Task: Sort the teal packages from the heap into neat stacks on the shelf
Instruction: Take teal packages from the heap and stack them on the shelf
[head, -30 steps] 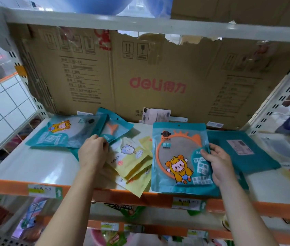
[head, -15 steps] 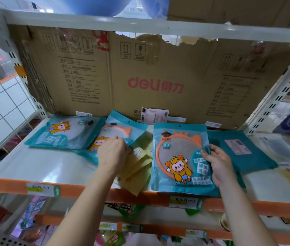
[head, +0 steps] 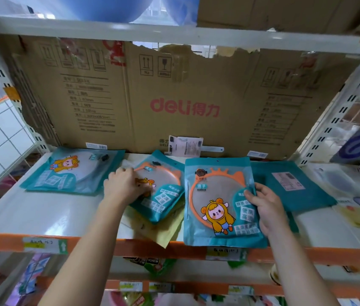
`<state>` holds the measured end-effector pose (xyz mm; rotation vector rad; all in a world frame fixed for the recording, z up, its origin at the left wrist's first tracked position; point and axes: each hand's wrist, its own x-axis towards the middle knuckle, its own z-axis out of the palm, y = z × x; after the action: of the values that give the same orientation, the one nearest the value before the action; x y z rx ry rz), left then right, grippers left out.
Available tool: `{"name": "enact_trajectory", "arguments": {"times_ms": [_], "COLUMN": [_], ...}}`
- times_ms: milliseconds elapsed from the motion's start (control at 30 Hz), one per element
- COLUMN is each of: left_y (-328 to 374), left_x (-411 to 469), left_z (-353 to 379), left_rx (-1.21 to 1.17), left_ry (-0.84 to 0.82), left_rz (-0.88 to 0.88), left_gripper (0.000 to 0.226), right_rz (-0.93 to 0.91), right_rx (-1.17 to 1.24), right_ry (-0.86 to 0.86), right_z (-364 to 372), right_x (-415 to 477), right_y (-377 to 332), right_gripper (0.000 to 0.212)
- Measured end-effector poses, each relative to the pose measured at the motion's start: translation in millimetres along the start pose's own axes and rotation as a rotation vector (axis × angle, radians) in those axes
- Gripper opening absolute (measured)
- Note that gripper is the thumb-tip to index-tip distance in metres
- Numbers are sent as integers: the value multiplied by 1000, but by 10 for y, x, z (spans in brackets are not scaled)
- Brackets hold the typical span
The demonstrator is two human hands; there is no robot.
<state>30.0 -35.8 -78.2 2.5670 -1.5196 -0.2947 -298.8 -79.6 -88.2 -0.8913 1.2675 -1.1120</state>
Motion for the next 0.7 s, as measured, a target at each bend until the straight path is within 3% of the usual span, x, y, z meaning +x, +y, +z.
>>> {"name": "enact_trajectory", "arguments": {"times_ms": [133,267,433,600,700], "left_y": [-2,4,-18,-106,0], "left_x": [42,102,104,48,-91], "left_z": [-32,-63,-106,-46,-75], "left_rx": [18,-41,-312,-607,-916], "left_ry": [-6,-71,-162,-74,-21], "left_rz": [-39,-88,-115,-68,-61], "left_gripper": [91,80,39,31,32], "right_rz": [2,-4,-2,-3,-9], "right_rx": [-5,-7,20,30,55], "right_ry": [13,52,65,73,71], "right_z": [12,-25,-82,-144,-219], "right_x": [-5,-30,-76,-97,-118], "right_y": [42,70,95,81,64], "right_gripper": [29,23,19,17,16]}}
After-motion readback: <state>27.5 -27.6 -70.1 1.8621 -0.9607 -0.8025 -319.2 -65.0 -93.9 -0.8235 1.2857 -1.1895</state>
